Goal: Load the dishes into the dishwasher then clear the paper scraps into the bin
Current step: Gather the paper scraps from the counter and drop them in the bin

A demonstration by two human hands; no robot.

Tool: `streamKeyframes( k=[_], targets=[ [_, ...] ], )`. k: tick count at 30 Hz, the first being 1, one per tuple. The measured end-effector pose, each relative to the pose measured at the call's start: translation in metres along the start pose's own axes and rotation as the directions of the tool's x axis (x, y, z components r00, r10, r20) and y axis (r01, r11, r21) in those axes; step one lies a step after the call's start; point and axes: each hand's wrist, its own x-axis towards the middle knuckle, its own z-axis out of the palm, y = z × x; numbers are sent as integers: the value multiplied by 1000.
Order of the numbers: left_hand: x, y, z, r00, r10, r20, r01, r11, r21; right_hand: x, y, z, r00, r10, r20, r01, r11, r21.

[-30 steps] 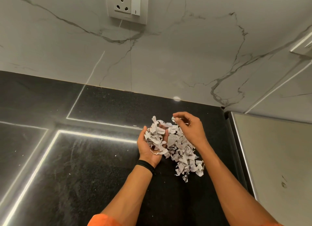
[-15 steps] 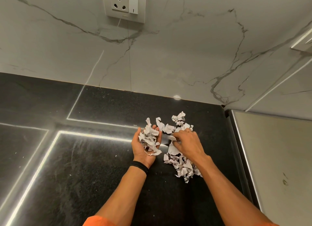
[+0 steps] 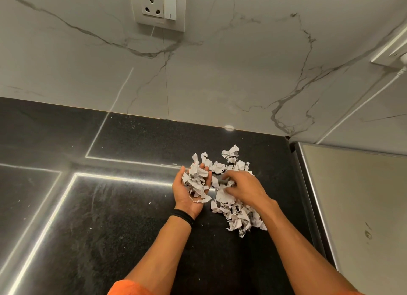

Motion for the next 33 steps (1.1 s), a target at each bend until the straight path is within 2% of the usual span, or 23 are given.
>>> streamKeyframes(
  k=[3, 6, 9, 12, 14, 17, 20, 23, 28, 30, 33],
  targets=[
    [-1, -1, 2, 1000, 3, -3, -3, 1000, 22, 1, 0, -20, 998, 67, -21, -63, 982, 178],
    [-2, -4, 5, 1000, -1, -15, 1, 1000, 24, 0, -1, -44, 993, 103, -59, -71, 912, 405],
    [-2, -8, 7, 1000, -11, -9, 11, 1000, 27, -5, -7, -60, 982, 139, -129, -19, 751, 660],
    [-4, -15, 8, 1000, -14, 9, 14, 999, 40, -9, -26, -64, 982, 159, -100, -1, 539, 842],
    [-5, -19, 9, 1000, -8, 15, 7, 998, 57, -9, -43, -55, 991, 116, -61, 0, 465, 885],
    [-6, -25, 12, 999, 1, 33, -2, 999, 47, -9, -62, -30, 992, 97, -82, 32, 432, 901],
    [-11, -26, 18, 999, 22, 50, -24, 998, 53, -8, -72, -5, 966, 189, -174, 84, 407, 909],
    [-19, -25, 24, 996, 47, 76, -51, 997, 62, -9, -79, 7, 932, 290, -217, 120, 320, 940],
    [-25, -29, 20, 995, 63, 76, -66, 997, 34, -17, -90, 18, 901, 396, -179, 123, 164, 979],
    [-30, -30, 22, 994, 82, 69, -83, 997, 11, -21, -92, 20, 902, 407, -143, 121, 78, 990],
    [-38, -31, 21, 990, 123, 70, -121, 992, -29, -27, -92, 25, 903, 411, -127, 132, 15, 991]
  ],
)
